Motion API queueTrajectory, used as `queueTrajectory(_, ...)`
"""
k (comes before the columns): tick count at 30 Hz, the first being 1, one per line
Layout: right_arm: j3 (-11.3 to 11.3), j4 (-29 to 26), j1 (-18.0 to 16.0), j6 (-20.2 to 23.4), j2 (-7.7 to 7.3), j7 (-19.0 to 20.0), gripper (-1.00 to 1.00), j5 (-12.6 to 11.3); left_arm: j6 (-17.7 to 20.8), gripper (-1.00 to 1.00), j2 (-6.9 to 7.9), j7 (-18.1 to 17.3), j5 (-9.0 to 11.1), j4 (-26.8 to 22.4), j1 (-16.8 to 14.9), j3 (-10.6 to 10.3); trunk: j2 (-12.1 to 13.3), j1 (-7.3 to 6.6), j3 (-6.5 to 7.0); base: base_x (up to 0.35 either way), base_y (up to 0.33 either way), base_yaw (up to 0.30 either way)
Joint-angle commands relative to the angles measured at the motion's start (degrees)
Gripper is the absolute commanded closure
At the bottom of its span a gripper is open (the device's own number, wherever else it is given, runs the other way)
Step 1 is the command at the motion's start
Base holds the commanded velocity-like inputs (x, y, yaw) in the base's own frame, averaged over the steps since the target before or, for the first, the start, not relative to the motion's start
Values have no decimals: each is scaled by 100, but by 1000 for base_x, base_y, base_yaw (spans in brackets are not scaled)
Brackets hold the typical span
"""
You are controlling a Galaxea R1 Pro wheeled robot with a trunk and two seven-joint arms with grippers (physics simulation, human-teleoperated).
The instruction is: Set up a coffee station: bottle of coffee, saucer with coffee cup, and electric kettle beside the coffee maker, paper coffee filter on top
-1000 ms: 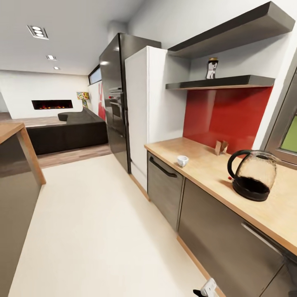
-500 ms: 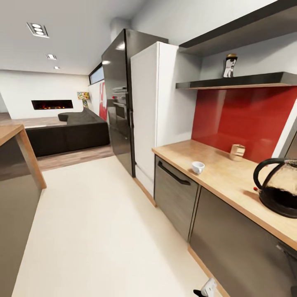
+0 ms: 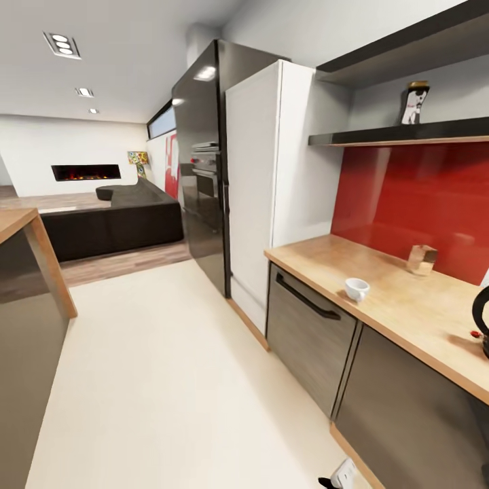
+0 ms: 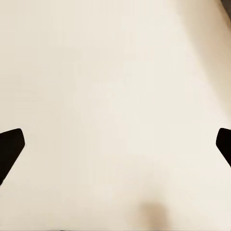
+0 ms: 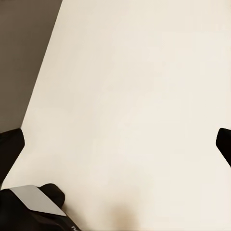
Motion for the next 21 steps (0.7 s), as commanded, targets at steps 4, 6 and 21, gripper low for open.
queueTrajectory(4, 25, 5, -6, -20, -7, 3, -100, -28, -11, -100, 0, -28, 5, 1, 0, 11, -3, 3, -5, 281, 236, -28)
queueTrajectory(6, 25, 5, -5, -20, -7, 2, -100, -28, -11, -100, 0, -28, 4, 3, 1, 11, -3, 3, -5, 276, 219, -143)
queueTrajectory(21, 17, 369, -7, -24, -45, 1, -100, -30, -11, -100, -7, -38, 3, 4, 1, 11, -3, 3, -5, 65, 45, -181)
